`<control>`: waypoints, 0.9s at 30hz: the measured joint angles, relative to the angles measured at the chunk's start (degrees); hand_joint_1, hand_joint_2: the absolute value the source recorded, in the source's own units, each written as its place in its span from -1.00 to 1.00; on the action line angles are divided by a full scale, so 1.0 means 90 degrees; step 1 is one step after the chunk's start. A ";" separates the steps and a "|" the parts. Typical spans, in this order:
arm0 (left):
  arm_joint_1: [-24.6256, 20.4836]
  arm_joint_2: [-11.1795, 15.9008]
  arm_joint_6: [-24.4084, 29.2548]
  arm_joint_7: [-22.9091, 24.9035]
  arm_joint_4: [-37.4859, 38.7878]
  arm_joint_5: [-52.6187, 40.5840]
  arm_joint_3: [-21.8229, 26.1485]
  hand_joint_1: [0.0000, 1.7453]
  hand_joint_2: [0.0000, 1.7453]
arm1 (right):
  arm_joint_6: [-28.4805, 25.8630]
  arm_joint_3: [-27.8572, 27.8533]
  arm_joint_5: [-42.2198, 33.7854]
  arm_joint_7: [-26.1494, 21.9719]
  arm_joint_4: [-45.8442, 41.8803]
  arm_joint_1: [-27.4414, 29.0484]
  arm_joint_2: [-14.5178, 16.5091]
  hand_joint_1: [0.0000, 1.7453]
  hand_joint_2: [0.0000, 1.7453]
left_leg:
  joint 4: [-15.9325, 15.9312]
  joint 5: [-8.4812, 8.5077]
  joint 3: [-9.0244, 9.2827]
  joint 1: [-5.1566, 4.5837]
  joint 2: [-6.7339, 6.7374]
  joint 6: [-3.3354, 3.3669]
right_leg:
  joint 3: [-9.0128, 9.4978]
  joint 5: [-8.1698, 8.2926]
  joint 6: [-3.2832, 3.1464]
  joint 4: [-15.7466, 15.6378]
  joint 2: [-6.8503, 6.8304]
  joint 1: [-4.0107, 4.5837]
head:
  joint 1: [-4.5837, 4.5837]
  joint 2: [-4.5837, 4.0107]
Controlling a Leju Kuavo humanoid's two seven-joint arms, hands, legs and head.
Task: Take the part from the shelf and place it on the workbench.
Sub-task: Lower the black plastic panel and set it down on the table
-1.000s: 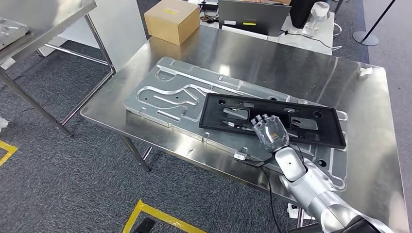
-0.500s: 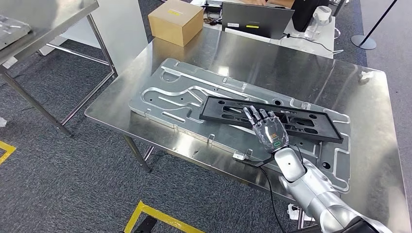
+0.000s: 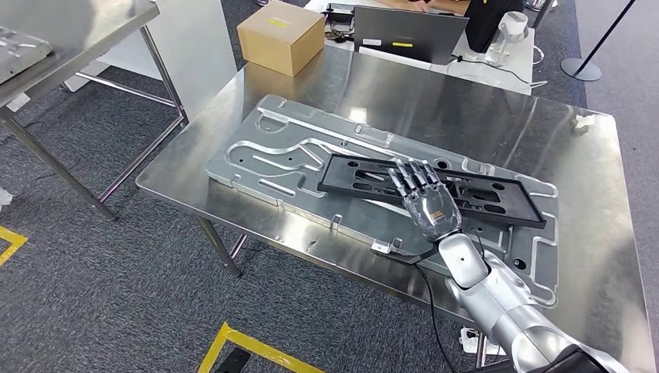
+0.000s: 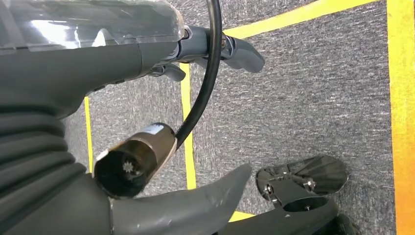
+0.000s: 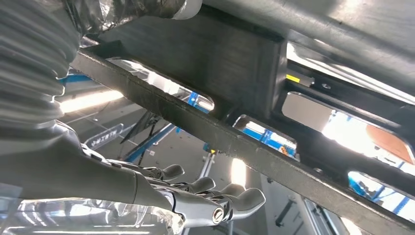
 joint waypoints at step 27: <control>0.0005 -0.0007 -0.0212 -0.0086 0.0000 -0.0092 0.0196 -1.00 -1.00 | 0.0610 -0.0881 -0.0233 -0.0442 -0.1097 0.0361 0.0744 -1.00 1.00 | -0.0003 0.0224 -0.0166 0.0086 0.0048 -0.0106 | 0.0104 -0.0145 0.0158 0.0109 -0.0035 -0.0108 | -0.0004 0.0000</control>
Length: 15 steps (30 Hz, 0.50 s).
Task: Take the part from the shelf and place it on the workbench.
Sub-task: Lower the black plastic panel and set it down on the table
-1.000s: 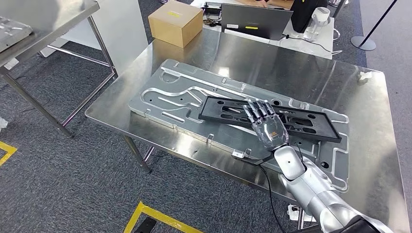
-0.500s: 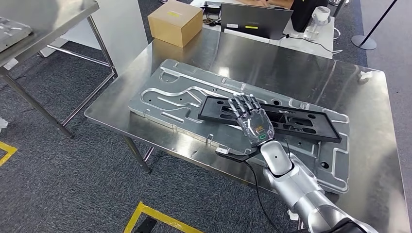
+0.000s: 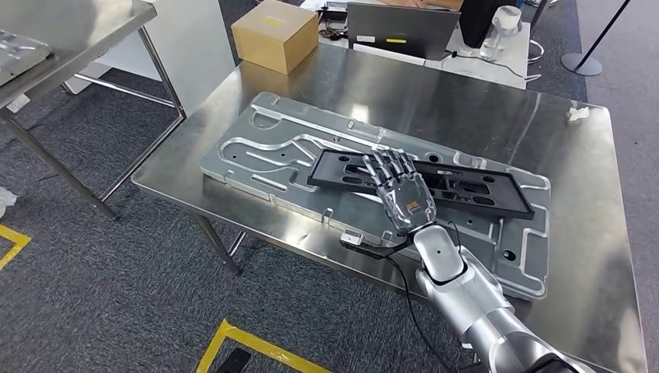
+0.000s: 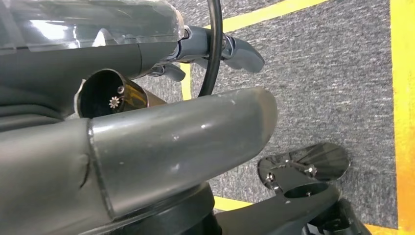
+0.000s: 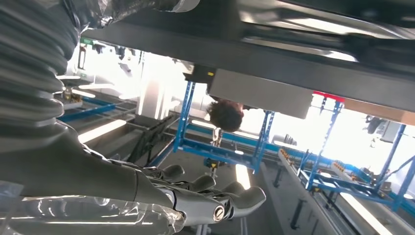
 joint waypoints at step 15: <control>-0.0063 0.0003 -0.0008 -0.0003 0.0000 -0.0022 0.0002 -1.00 -1.00 | -0.0052 -0.0161 0.0002 -0.0001 0.0090 -0.0071 0.0018 -1.00 1.00 | -0.0015 -0.0830 0.0861 -0.0013 -0.0043 -0.0083 | -0.0759 0.0693 -0.0166 0.0013 -0.0005 0.0039 | -0.0033 0.0000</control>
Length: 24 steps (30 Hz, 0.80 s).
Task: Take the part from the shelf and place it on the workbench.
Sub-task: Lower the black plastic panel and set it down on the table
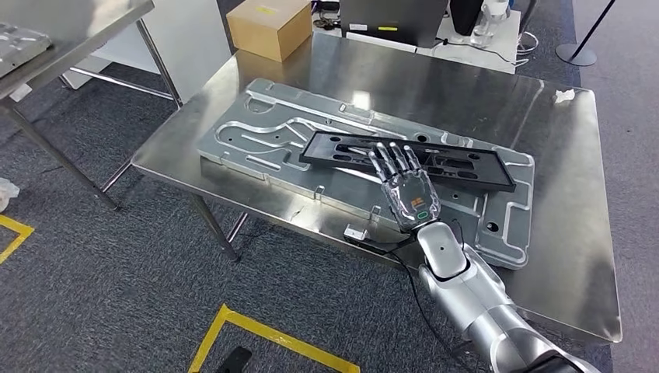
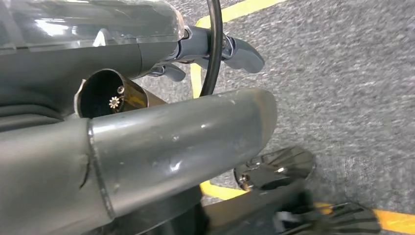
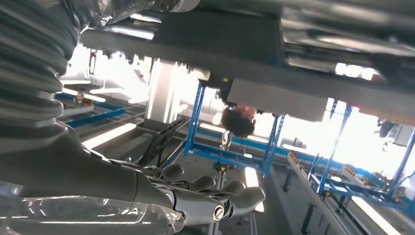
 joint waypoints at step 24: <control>0.0044 -0.0027 0.0001 0.0024 0.0002 -0.0075 0.0007 -1.00 -1.00 | -0.0059 -0.0178 0.0002 -0.0002 0.0166 0.0065 -0.0004 -1.00 1.00 | 0.1716 -0.0346 -0.1369 0.0029 0.0032 -0.0147 | 0.0371 -0.0217 -0.0140 -0.0238 -0.0034 -0.0010 | -0.0043 0.0000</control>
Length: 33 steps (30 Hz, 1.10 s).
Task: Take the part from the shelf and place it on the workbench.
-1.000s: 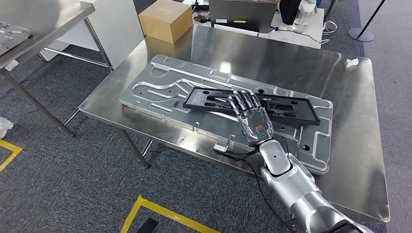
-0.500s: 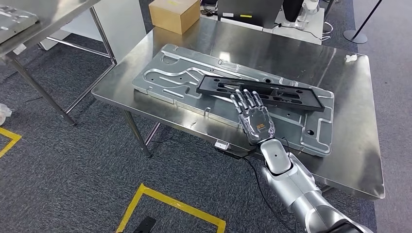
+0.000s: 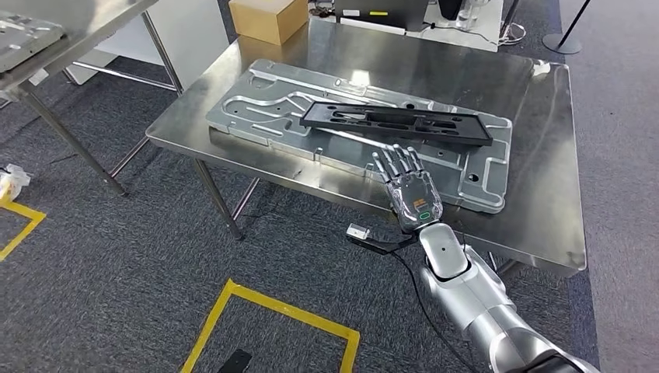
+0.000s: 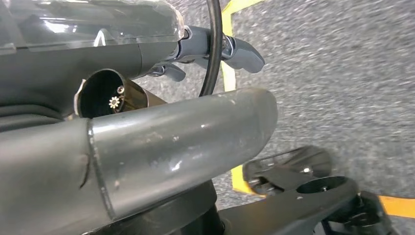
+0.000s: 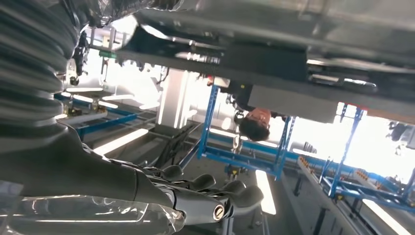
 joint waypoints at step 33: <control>0.0312 -0.0003 0.0330 -0.0154 0.0002 0.0223 0.0705 -1.00 -1.00 | 0.1837 -0.4071 -0.5978 0.1074 0.2408 0.3981 0.0193 -1.00 1.00 | 0.0041 0.0463 0.0374 0.0067 -0.0016 0.0010 | 0.0079 -0.0067 0.0061 -0.0121 -0.0180 0.0001 | -0.0014 0.0000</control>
